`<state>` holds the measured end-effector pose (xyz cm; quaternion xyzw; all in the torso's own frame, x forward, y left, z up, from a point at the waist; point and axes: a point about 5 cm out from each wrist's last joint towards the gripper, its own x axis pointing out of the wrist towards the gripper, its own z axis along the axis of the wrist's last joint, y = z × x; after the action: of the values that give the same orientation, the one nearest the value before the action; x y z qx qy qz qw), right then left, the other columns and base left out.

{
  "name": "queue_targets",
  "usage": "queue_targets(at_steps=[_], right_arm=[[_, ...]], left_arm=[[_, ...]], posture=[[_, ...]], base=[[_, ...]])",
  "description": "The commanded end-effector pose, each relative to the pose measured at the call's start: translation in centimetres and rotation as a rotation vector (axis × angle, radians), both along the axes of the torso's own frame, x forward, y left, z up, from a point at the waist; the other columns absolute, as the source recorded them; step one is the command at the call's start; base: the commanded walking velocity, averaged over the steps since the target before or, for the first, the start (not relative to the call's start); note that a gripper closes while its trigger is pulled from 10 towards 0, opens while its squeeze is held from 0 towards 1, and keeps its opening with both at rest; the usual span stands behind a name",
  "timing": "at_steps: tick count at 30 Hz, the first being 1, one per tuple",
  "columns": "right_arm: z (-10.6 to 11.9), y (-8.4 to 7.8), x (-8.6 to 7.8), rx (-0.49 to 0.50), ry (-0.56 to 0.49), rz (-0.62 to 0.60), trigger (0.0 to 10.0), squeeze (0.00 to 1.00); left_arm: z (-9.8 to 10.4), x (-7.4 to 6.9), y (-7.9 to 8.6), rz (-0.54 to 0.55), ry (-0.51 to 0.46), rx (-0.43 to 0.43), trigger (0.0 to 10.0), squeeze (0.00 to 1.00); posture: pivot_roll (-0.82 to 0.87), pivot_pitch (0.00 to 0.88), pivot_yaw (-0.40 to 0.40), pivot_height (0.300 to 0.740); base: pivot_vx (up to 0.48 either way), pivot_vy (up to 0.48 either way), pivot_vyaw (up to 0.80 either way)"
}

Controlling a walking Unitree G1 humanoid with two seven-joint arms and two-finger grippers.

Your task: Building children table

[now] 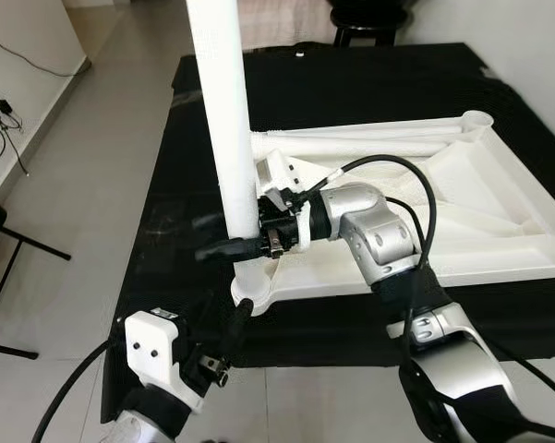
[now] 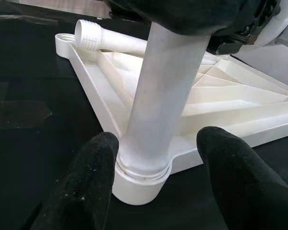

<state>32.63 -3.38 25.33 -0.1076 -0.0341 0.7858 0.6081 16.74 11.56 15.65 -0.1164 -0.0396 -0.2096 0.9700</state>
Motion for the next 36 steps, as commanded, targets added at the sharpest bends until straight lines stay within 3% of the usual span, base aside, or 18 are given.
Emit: queue_targets(at_steps=[1, 4, 10, 11, 12, 14, 15, 17, 25, 26, 27, 28, 29, 30, 31, 33, 35, 36], right_arm=[[-0.2, 0.5, -0.2, -0.017, 0.013, 0.080, 0.0, 0.00], [-0.3, 0.4, 0.0, -0.017, 0.016, 0.087, 0.0, 0.00], [-1.4, 0.2, 0.0, 0.041, 0.007, -0.119, 0.0, 0.00], [-2.5, 0.2, -0.2, 0.067, 0.048, -0.293, 0.0, 0.00], [-6.8, -1.0, -2.2, 0.019, 0.083, -0.914, 0.0, 0.00], [-6.8, -1.0, -2.2, 0.019, 0.083, -0.914, 0.0, 0.00], [-7.8, -2.0, -3.7, -0.010, 0.096, -1.078, 0.0, 0.00], [-7.9, -2.3, -4.3, -0.008, 0.086, -1.138, 0.0, 0.00], [-6.7, -1.2, -2.0, 0.042, 0.060, -1.090, 0.0, 0.00], [-6.0, -0.7, -1.8, 0.062, 0.051, -1.042, 10.0, 0.00], [-6.0, -0.7, -1.8, 0.062, 0.051, -1.042, 10.0, 0.00], [-5.0, -0.2, -1.8, 0.120, 0.053, -0.963, 10.0, 0.72], [-5.0, -0.2, -1.8, 0.120, 0.053, -0.963, 10.0, 0.72], [-3.7, 0.5, -2.3, 0.185, 0.077, -0.858, 10.0, 1.00], [-3.7, 0.5, -2.3, 0.185, 0.077, -0.858, 10.0, 1.00], [-1.6, 1.2, -3.2, 0.253, 0.078, -0.581, 10.0, 1.00], [-1.1, 1.0, -3.6, 0.208, 0.019, -0.422, 10.0, 1.00], [-1.2, 0.8, -3.6, 0.157, -0.027, -0.330, 10.0, 0.82]], left_arm=[[0.0, -0.3, 0.1, 0.005, 0.010, 0.014, 10.0, 0.00], [-0.1, -0.3, 0.1, 0.005, 0.011, 0.014, 10.0, 0.00], [-0.1, -0.2, 0.3, 0.005, 0.013, 0.011, 10.0, 0.00], [-0.1, -0.2, 0.4, 0.006, 0.013, 0.011, 10.0, 0.00], [-0.1, 0.0, 0.9, 0.004, 0.014, 0.010, 10.0, 0.00], [-0.1, 0.0, 0.9, 0.004, 0.014, 0.010, 10.0, 0.00], [-0.1, 0.0, 1.0, 0.002, 0.014, 0.009, 10.0, 0.00], [-0.1, 0.2, 1.1, -0.004, 0.014, 0.011, 10.0, 0.00], [-0.3, 1.0, 1.2, -0.024, 0.016, 0.020, 10.0, 0.00], [-0.3, 1.1, 1.2, -0.013, 0.014, 0.021, 10.0, 0.00], [-0.3, 1.1, 1.2, -0.013, 0.014, 0.021, 10.0, 0.00], [-0.3, 1.1, 1.3, 0.001, 0.013, 0.021, 10.0, 0.00], [-0.3, 1.1, 1.3, 0.001, 0.013, 0.021, 10.0, 0.00], [-0.3, 1.1, 1.4, 0.012, 0.011, 0.022, 10.0, 0.00], [-0.3, 1.1, 1.4, 0.012, 0.011, 0.022, 10.0, 0.00], [-0.3, 1.0, 1.5, 0.023, 0.010, 0.024, 10.0, 0.00], [-0.3, 0.9, 1.5, 0.020, 0.010, 0.023, 10.0, 0.00], [-0.3, 0.9, 1.4, 0.015, 0.011, 0.022, 10.0, 0.00]], posture=[[0.15, 0.225, 0.000, 0.740], [0.15, 0.218, 0.004, 0.740], [0.12, 0.214, 0.003, 0.740], [0.10, 0.216, 0.018, 0.740], [0.07, 0.229, 0.051, 0.740], [0.07, 0.229, 0.051, 0.740], [0.07, 0.229, 0.051, 0.740], [0.05, 0.229, 0.068, 0.740], [0.06, 0.191, 0.069, 0.740], [0.07, 0.191, 0.065, 0.740], [0.07, 0.191, 0.065, 0.740], [0.07, 0.183, 0.060, 0.740], [0.07, 0.183, 0.060, 0.740], [0.07, 0.183, 0.060, 0.740], [0.07, 0.183, 0.060, 0.740], [0.09, 0.179, 0.052, 0.740], [0.09, 0.176, 0.047, 0.740], [0.10, 0.176, 0.043, 0.740]], base=[[0.000, 0.000, 0.00], [0.000, 0.000, 0.00], [0.000, 0.000, 0.00], [0.000, 0.000, 0.00], [0.000, 0.000, 0.00], [0.000, 0.000, 0.00], [0.000, 0.000, 0.00], [0.000, 0.000, 0.00], [0.000, 0.000, 0.00], [0.000, 0.000, 0.00], [0.000, 0.000, 0.00], [0.000, 0.000, 0.00], [0.000, 0.000, 0.00], [0.000, 0.000, 0.00], [0.000, 0.000, 0.00], [0.000, 0.000, 0.00], [0.000, 0.000, 0.00], [0.000, 0.000, 0.00]])
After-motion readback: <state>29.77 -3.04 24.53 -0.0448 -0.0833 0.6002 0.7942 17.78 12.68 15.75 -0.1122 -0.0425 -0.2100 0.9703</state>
